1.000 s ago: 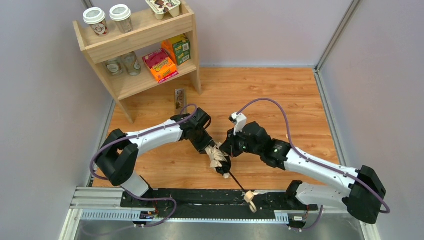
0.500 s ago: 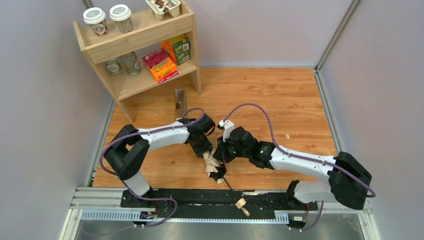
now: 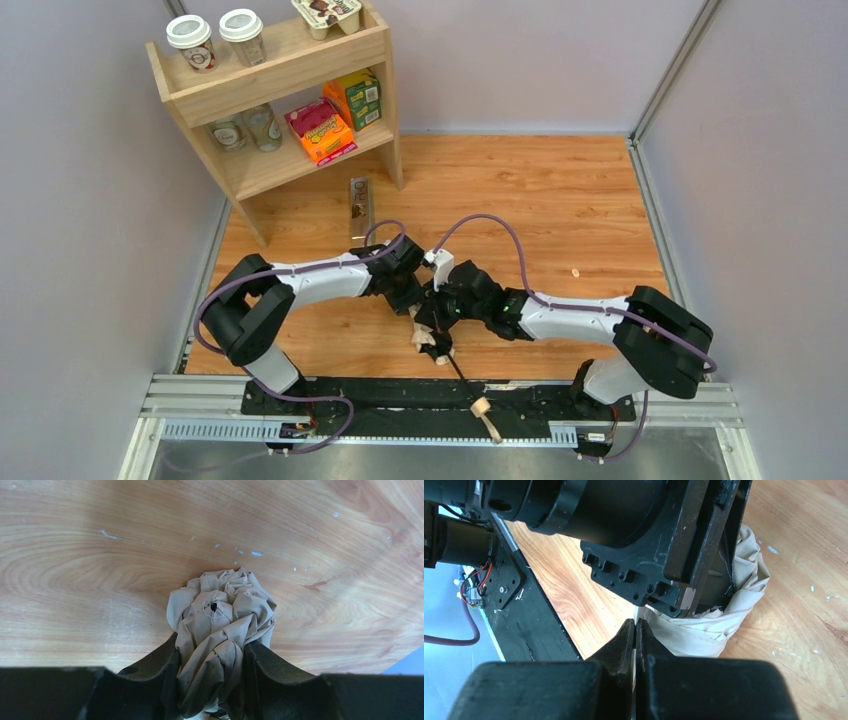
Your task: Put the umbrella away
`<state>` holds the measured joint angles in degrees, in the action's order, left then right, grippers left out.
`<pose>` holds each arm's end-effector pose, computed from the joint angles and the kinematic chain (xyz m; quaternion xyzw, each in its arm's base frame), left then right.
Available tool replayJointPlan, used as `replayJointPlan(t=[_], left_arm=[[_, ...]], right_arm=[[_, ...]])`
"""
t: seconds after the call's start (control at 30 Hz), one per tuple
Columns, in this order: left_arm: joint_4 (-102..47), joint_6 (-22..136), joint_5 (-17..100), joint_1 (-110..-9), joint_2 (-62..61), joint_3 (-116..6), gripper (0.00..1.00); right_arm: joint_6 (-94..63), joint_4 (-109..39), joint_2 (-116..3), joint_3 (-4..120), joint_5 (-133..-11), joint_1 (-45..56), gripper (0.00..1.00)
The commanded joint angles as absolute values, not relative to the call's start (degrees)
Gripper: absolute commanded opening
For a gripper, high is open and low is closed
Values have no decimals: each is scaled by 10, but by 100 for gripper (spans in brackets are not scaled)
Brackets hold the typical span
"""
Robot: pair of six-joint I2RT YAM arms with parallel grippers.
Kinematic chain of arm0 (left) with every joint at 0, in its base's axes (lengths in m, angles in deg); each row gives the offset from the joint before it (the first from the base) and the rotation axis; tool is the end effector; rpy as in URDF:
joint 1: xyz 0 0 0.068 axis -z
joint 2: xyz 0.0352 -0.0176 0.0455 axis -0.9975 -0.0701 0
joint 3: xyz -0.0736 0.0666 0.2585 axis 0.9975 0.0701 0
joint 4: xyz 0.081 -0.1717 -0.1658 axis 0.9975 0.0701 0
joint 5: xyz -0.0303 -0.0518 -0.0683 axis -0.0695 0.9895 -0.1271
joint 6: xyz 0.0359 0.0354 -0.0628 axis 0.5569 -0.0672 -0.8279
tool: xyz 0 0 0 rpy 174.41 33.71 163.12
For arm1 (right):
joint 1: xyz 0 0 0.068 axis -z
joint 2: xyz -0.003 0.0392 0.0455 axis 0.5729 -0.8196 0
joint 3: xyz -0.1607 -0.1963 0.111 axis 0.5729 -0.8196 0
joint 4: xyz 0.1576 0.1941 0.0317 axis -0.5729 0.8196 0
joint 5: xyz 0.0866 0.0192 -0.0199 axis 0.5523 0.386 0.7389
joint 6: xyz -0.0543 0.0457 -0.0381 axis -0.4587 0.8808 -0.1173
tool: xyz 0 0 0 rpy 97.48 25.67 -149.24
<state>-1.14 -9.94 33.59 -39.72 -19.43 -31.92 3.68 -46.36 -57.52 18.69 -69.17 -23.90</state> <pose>0.2061 -0.2157 0.1233 -0.2731 0.9447 -0.1616 0.0828 0.1474 0.2691 0.1718 -0.2921 0.8338 0.3723 0.2843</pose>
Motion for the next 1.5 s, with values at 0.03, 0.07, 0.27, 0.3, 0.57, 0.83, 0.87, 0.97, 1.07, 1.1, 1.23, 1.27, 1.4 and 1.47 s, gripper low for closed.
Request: replayJointPlan(t=[0.03, 0.07, 0.27, 0.3, 0.57, 0.83, 0.87, 0.97, 1.07, 1.1, 1.23, 1.27, 1.4, 1.47], left_arm=[[-76, -112, 228, -358, -295, -279, 0], [-73, -121, 228, -357, -302, -279, 0], [-78, -131, 227, -354, -315, -264, 0], [-78, -131, 225, -354, -314, -263, 0], [-74, -136, 219, -354, -308, -263, 0], [-48, -142, 227, -354, -314, -275, 0], [-48, -142, 227, -354, -315, -276, 0], [-39, -145, 231, -354, -315, -280, 0], [-32, -153, 238, -357, -315, -286, 0], [-33, -152, 240, -357, -315, -286, 0], [-22, -145, 236, -361, -314, -292, 0], [-21, -143, 234, -361, -310, -291, 0], [-5, -112, 205, -361, -266, -294, 0], [9, -78, 171, -361, -210, -299, 0]], right_arm=[[40, -534, -598, 201, -672, -257, 0], [35, -524, -601, 205, -684, -259, 0], [34, -458, -612, 224, -699, -267, 0], [36, -453, -609, 220, -705, -268, 0], [6, -373, -635, 222, -772, -271, 0], [18, -265, -643, 230, -911, -296, 4], [15, -253, -639, 234, -915, -298, 6], [13, -227, -629, 236, -949, -313, 13], [14, -219, -633, 231, -945, -318, 23], [15, -220, -631, 227, -944, -321, 24], [30, -212, -589, 221, -927, -322, 26], [35, -200, -570, 231, -923, -322, 27], [49, -135, -419, 288, -892, -323, 43], [47, -115, -340, 310, -896, -321, 55]])
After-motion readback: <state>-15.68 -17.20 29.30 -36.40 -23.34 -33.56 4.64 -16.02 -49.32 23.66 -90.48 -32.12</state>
